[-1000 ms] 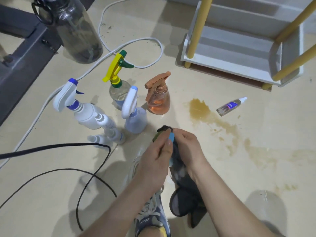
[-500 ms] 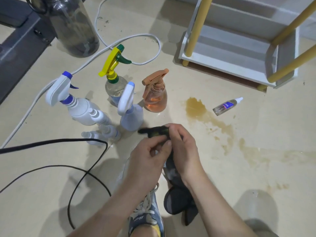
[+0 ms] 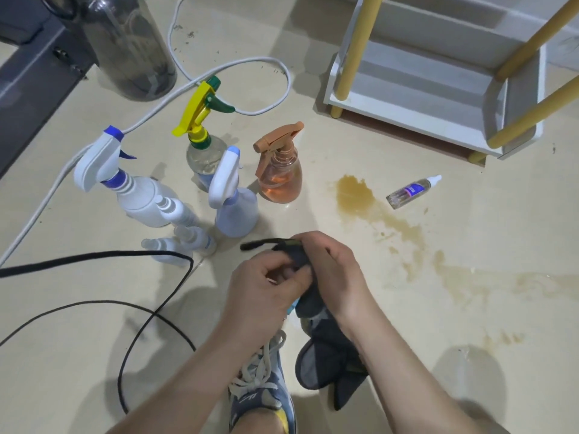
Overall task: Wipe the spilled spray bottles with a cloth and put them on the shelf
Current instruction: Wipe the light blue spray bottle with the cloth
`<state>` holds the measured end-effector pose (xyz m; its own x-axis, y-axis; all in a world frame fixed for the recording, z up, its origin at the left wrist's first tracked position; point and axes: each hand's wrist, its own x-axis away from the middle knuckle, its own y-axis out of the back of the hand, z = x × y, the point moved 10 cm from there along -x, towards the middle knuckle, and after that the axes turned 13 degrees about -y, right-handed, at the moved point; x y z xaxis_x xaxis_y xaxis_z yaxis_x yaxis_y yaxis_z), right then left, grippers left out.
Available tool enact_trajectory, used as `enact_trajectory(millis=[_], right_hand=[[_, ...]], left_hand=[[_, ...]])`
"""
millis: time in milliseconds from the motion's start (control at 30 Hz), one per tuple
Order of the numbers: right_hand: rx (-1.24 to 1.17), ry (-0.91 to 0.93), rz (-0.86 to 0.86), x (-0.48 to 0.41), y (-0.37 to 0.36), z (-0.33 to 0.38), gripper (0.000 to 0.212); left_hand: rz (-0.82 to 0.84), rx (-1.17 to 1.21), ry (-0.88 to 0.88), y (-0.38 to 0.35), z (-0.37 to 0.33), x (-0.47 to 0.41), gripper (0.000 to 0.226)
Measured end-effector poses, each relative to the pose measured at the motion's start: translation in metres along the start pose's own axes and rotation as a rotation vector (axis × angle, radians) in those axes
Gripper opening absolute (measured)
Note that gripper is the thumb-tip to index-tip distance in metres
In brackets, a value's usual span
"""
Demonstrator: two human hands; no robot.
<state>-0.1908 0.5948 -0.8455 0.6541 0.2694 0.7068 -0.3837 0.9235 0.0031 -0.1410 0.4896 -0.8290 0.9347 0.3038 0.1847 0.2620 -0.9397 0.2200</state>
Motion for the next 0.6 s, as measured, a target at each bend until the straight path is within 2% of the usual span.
enact_trajectory(millis=[133,200,267,300,333,400,433,500,533,600], right_hand=[[0.138,0.141,-0.207,-0.026,0.024,0.02,0.05],[0.139,0.099,-0.345,-0.039,0.045,0.01,0.054],[-0.03,-0.004,-0.459,-0.04,0.072,-0.014,0.052],[-0.204,-0.037,-0.451,-0.034,0.08,-0.024,0.05],[-0.384,-0.054,-0.371,-0.027,0.079,-0.032,0.046],[-0.586,-0.034,-0.128,-0.013,0.056,-0.036,0.033],[-0.566,-0.002,-0.039,-0.006,0.042,-0.033,0.03],[-0.309,0.052,0.023,-0.001,0.018,-0.031,0.026],[-0.186,0.071,0.019,-0.007,0.012,-0.034,0.028],[-0.108,0.033,-0.01,-0.022,0.015,-0.048,0.032]], left_hand=[[0.02,-0.045,-0.06,-0.005,-0.005,0.0,0.015],[0.022,-0.055,-0.049,-0.007,-0.004,0.001,0.011],[0.037,-0.008,-0.023,-0.008,-0.004,0.005,0.019],[0.05,0.021,-0.018,-0.008,-0.005,0.006,0.028],[0.048,0.034,-0.016,-0.006,-0.006,0.005,0.031],[0.015,-0.01,-0.036,0.002,-0.01,-0.001,0.023],[0.005,-0.046,-0.056,0.006,-0.014,-0.005,0.019],[0.057,-0.058,-0.058,0.009,-0.019,-0.013,0.02],[0.105,-0.027,-0.04,0.01,-0.018,-0.015,0.023],[0.247,0.017,-0.031,0.011,-0.015,-0.013,0.031]])
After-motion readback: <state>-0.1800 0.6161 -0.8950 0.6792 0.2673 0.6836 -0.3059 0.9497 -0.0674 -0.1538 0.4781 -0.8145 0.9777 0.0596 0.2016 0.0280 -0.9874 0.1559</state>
